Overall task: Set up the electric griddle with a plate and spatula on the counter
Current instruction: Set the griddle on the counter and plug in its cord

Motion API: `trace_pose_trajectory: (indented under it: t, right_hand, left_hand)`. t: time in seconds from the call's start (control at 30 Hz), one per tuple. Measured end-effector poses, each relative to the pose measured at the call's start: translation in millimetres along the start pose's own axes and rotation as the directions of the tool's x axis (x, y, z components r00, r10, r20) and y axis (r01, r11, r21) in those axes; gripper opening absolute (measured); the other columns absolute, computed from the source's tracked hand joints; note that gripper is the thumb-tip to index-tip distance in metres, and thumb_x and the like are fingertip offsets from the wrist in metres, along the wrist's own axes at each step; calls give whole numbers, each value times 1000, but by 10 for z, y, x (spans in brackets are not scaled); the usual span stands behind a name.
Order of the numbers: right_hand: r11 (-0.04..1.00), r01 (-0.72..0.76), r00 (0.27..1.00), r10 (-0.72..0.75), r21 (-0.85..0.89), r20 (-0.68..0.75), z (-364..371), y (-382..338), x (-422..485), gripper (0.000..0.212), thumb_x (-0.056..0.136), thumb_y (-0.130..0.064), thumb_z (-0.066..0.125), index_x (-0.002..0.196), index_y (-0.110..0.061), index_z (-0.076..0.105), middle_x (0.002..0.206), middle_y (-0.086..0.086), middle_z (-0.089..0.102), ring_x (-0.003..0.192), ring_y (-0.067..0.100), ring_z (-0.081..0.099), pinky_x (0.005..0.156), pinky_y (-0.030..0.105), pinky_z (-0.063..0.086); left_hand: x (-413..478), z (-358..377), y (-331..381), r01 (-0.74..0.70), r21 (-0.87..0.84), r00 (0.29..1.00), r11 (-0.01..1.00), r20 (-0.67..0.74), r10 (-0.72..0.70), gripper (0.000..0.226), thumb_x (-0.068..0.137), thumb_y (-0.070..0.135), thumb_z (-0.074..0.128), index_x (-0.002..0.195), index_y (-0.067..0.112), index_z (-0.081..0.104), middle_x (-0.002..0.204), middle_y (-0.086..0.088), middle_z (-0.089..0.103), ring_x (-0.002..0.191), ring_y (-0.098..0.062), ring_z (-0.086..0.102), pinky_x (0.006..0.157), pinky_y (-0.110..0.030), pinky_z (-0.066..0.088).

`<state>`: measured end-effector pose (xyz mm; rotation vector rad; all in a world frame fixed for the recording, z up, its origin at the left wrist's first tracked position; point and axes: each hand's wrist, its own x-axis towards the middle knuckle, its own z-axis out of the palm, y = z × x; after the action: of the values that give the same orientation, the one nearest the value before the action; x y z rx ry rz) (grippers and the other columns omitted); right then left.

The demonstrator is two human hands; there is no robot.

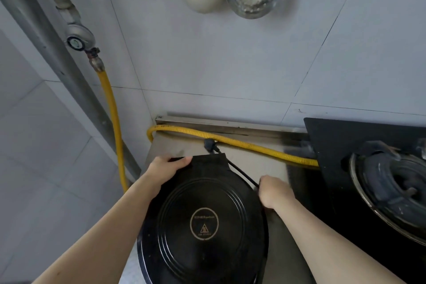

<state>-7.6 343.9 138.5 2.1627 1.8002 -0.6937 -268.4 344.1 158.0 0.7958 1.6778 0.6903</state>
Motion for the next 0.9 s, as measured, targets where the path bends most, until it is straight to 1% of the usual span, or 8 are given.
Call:
trace_pose_trajectory:
  t: [0.13,0.3,0.43,0.57,0.67,0.73,0.8,0.9]
  right_hand:
    - [999,-28,999,29,-46,24,-47,-28,43,23,91,-11,50,112,-12,59,112,8,64,100,25,61,76,32,46]
    - [986,-86,994,93,140,-48,-251,-14,82,23,90,-10,51,113,-12,52,91,5,63,69,18,58,53,22,37]
    - [919,-4,987,67,394,-147,-364,-108,138,13,93,-21,53,103,-16,58,104,9,66,98,32,62,73,30,42]
    - [790,159,975,-30,592,-222,-528,-418,139,22,93,-27,57,75,-16,62,80,9,64,76,29,60,68,35,45]
    - [704,374,912,-160,604,-378,-768,-735,74,21,94,-27,57,84,-14,71,73,0,68,65,12,60,61,27,44]
    - [645,417,896,-174,641,-408,-911,-876,38,17,93,-26,60,86,-16,71,72,-3,70,60,2,58,57,22,43]
    - [669,391,907,-166,632,-386,-956,-912,36,15,92,-26,61,85,-16,71,76,0,73,66,8,62,65,27,51]
    - [728,325,928,-122,603,-353,-893,-783,43,15,92,-25,62,81,-17,68,84,7,74,83,24,68,78,34,52]
  left_hand:
    - [39,-21,183,-42,-252,994,967,-110,15,28,82,33,70,100,11,66,101,-7,72,96,-19,66,84,-38,50]
    - [-1,2,220,-87,13,987,996,-138,88,26,79,34,72,95,15,62,94,-3,64,85,-16,59,73,-31,48]
    - [-61,0,-28,-29,91,1000,995,6,29,39,78,43,71,106,18,62,97,-1,64,85,-16,59,70,-28,45]
    - [-47,-15,-51,-9,12,1000,1000,3,9,41,76,43,72,105,16,64,99,-5,67,86,-20,64,62,-26,47]
    - [-25,-7,-23,-6,2,1000,1000,28,6,42,75,45,73,104,16,64,101,-7,69,89,-23,66,68,-30,52]
    - [-13,18,-4,-31,20,999,999,31,31,37,76,46,72,99,18,64,98,-6,69,88,-22,66,67,-29,52]
    - [-14,41,10,-51,51,999,997,15,51,31,78,45,69,94,19,63,92,-3,67,83,-18,65,60,-24,48]
    - [-3,50,-3,-28,59,1000,998,-3,28,37,82,42,67,104,13,63,93,-4,66,83,-18,63,61,-24,46]
